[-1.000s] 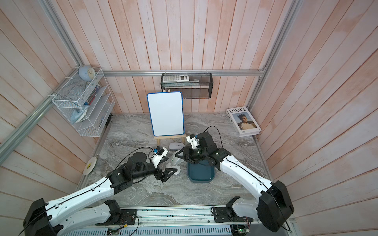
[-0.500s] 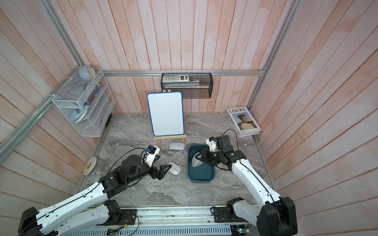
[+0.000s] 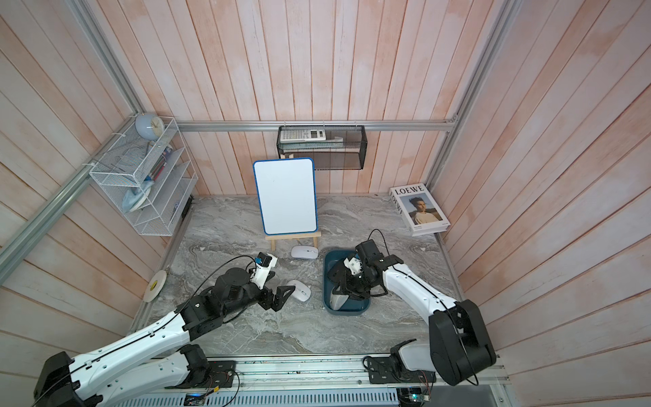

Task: Put the mouse in the storage box
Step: Place the mouse in the storage box.

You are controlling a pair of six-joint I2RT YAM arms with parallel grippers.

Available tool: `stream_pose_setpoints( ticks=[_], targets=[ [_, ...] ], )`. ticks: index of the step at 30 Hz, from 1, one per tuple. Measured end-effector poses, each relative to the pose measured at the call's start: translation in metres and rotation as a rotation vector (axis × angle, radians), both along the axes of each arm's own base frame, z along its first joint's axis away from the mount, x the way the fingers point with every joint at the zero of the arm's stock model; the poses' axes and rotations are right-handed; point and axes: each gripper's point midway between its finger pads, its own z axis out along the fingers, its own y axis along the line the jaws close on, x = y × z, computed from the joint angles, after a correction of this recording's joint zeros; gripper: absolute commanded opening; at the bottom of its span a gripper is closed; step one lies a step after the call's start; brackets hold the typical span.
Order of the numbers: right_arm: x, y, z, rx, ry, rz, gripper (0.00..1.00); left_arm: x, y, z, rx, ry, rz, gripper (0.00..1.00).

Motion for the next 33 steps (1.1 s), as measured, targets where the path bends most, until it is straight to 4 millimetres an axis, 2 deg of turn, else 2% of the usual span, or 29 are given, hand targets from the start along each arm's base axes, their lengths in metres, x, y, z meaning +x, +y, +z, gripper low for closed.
stream_pose_setpoints(
  ticks=[8,14,16,20,26,33],
  targets=[
    [0.002,0.015,-0.016,0.003,0.073,0.077,0.28,-0.001,0.001,-0.005,0.016,0.013,0.000,1.00],
    [0.005,0.024,-0.020,0.035,0.106,0.114,0.34,-0.002,0.002,-0.006,0.021,0.017,0.000,1.00],
    [0.005,0.024,-0.020,0.034,0.105,0.120,0.39,-0.002,0.002,-0.006,0.022,0.017,0.000,1.00],
    [0.005,0.024,-0.020,0.030,0.097,0.135,0.55,-0.002,0.002,-0.007,0.023,0.018,0.000,1.00],
    [0.002,0.018,-0.026,-0.016,0.098,0.148,0.71,-0.002,0.002,-0.009,0.029,0.023,0.000,1.00],
    [0.005,0.008,-0.029,-0.089,0.081,0.151,0.78,-0.002,0.002,-0.010,0.032,0.026,0.000,1.00]
  ],
)
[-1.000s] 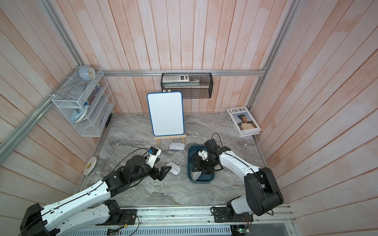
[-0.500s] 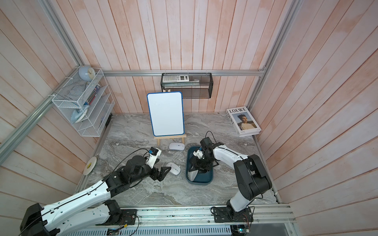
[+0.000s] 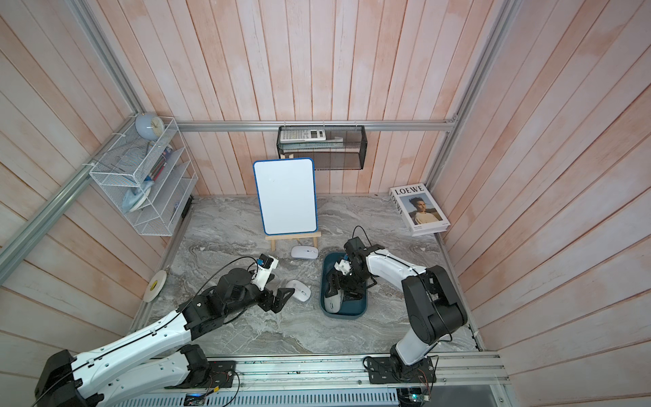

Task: Put the mouse in the storage box
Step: Place the mouse in the storage box.

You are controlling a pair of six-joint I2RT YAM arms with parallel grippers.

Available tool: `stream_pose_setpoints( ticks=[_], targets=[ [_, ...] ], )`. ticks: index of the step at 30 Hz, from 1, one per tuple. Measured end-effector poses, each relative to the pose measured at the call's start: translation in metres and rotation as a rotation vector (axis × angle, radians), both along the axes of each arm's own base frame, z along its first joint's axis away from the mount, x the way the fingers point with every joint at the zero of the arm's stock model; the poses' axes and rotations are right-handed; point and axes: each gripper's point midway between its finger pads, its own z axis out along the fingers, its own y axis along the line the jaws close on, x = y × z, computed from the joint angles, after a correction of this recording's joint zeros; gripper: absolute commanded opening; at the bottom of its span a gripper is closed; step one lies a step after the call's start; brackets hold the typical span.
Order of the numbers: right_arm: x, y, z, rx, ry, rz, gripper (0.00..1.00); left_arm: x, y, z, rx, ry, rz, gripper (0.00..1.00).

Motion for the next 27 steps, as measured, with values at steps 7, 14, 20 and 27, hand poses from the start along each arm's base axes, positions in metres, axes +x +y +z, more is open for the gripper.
stream_pose_setpoints(
  ticks=[7,14,20,27],
  targets=[
    [0.005,-0.009,0.004,-0.059,-0.039,0.004,0.80,0.001,0.001,0.000,0.003,-0.002,0.006,1.00],
    [0.012,-0.011,0.023,-0.054,-0.131,-0.002,0.80,0.018,0.015,-0.009,0.043,-0.001,0.142,1.00],
    [0.027,-0.019,0.065,-0.044,-0.316,-0.044,0.80,0.061,0.066,-0.050,0.089,0.177,0.544,1.00],
    [0.036,-0.025,0.083,-0.033,-0.390,-0.096,0.80,0.087,0.112,-0.076,0.098,0.341,0.752,1.00]
  ],
)
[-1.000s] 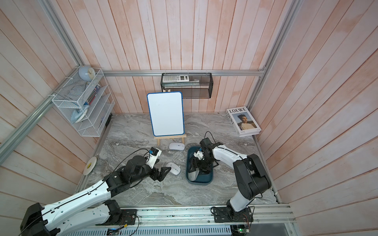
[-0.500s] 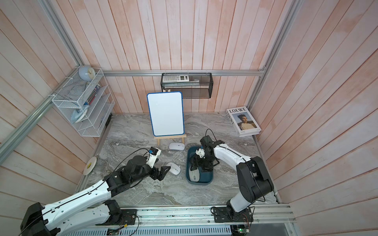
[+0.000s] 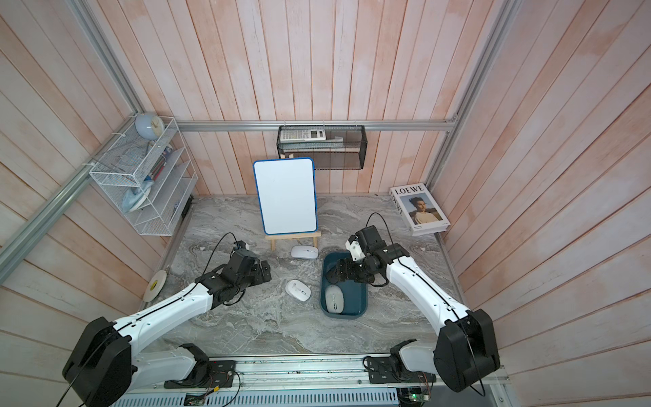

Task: Put the mouse in the storage box
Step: Place the mouse in the storage box, then move the mouse to the center of the board.

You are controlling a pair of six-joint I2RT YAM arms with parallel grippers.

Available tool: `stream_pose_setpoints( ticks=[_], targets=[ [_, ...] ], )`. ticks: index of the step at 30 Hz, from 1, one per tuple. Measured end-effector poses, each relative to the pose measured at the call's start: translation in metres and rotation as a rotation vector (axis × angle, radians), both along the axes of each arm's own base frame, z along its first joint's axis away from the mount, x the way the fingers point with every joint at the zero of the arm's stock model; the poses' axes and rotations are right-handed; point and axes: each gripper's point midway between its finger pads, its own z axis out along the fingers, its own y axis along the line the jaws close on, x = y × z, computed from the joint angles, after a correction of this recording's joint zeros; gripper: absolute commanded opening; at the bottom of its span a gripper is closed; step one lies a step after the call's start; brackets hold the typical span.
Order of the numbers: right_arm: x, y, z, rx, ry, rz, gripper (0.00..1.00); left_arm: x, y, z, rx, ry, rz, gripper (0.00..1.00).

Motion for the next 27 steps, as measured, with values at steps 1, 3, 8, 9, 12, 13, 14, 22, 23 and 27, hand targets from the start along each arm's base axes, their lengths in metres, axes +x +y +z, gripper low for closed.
stream_pose_setpoints(
  ticks=[1,3,8,9,12,13,14,22,23,27],
  targets=[
    [0.000,0.000,0.000,0.001,0.000,-0.003,0.80,0.003,0.003,0.000,0.010,0.007,-0.006,1.00],
    [0.000,0.000,0.001,0.004,-0.001,-0.008,0.80,0.010,0.003,0.006,0.062,0.011,-0.060,1.00],
    [0.001,0.000,0.005,0.013,-0.013,-0.014,0.80,0.032,-0.008,0.024,0.229,-0.017,-0.257,1.00],
    [0.001,0.000,0.005,0.016,-0.014,-0.016,0.79,0.034,-0.009,0.023,0.268,-0.009,-0.299,1.00],
    [0.002,0.002,0.006,0.029,-0.014,-0.021,0.79,0.033,-0.008,0.010,0.353,0.055,-0.430,1.00],
    [0.003,0.002,0.007,0.037,-0.014,-0.022,0.79,0.033,-0.007,0.005,0.371,0.079,-0.465,1.00],
    [0.002,0.004,0.007,0.047,-0.012,-0.022,0.79,0.034,-0.003,-0.002,0.382,0.103,-0.495,1.00],
    [-0.009,0.005,-0.005,0.075,0.035,-0.026,0.79,0.053,0.015,-0.025,0.300,0.218,-0.604,1.00],
    [-0.009,0.005,-0.005,0.077,0.035,-0.026,0.79,0.053,0.011,-0.027,0.287,0.225,-0.629,1.00],
    [-0.009,0.005,-0.003,0.083,0.030,-0.027,0.80,0.042,0.000,-0.048,0.236,0.301,-0.715,1.00]
  ],
)
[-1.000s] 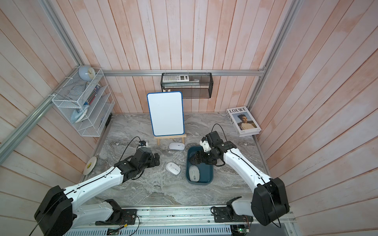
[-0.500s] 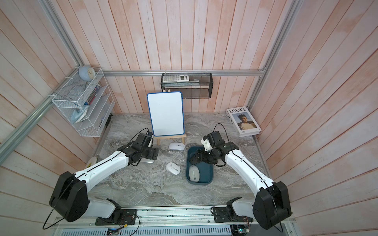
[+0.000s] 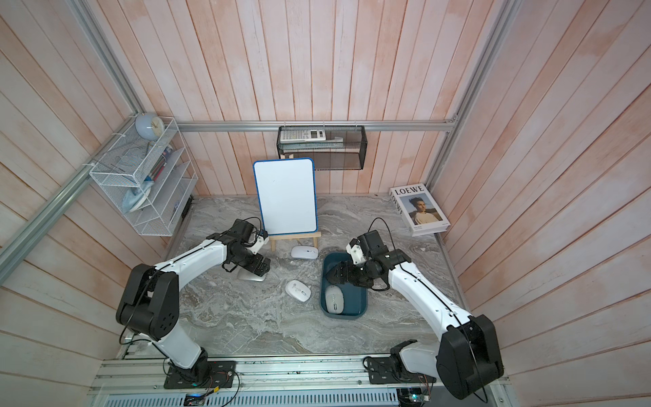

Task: Put the mouse in the storage box
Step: Move the mouse to the center of the board.

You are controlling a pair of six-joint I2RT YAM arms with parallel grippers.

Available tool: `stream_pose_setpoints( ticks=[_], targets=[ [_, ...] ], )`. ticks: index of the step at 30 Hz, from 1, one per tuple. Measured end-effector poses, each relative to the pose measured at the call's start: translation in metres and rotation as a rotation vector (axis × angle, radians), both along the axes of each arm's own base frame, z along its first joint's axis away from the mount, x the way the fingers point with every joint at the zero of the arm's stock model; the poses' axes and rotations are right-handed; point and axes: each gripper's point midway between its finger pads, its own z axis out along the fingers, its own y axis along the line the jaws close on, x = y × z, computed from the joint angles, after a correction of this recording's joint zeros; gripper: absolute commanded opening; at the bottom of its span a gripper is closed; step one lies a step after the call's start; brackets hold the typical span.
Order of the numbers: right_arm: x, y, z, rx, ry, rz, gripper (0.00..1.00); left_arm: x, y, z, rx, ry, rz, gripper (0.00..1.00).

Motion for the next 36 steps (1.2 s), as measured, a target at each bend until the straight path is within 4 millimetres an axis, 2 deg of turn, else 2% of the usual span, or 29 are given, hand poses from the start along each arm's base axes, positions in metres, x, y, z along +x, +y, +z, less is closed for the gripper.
stream_pose_setpoints(
  ticks=[5,14,18,24,29,36],
  targets=[
    [0.000,-0.001,0.007,0.009,-0.022,-0.003,0.79,-0.015,-0.001,-0.026,-0.005,0.112,-0.028,1.00],
    [-0.002,-0.003,0.012,0.013,-0.032,-0.007,0.80,-0.009,0.006,-0.023,-0.031,0.121,0.027,1.00],
    [-0.002,-0.004,0.016,0.019,-0.045,-0.008,0.80,-0.017,0.004,-0.020,-0.071,0.145,0.084,1.00],
    [-0.002,-0.004,0.016,0.020,-0.046,-0.008,0.80,-0.038,-0.008,-0.018,-0.178,0.207,0.183,1.00],
    [-0.002,-0.003,0.017,0.024,-0.043,-0.011,0.79,-0.058,-0.019,-0.018,-0.197,0.223,0.217,1.00],
    [-0.005,-0.004,0.022,0.037,-0.059,-0.015,0.79,-0.087,-0.050,-0.020,-0.171,0.230,0.199,1.00]
  ],
)
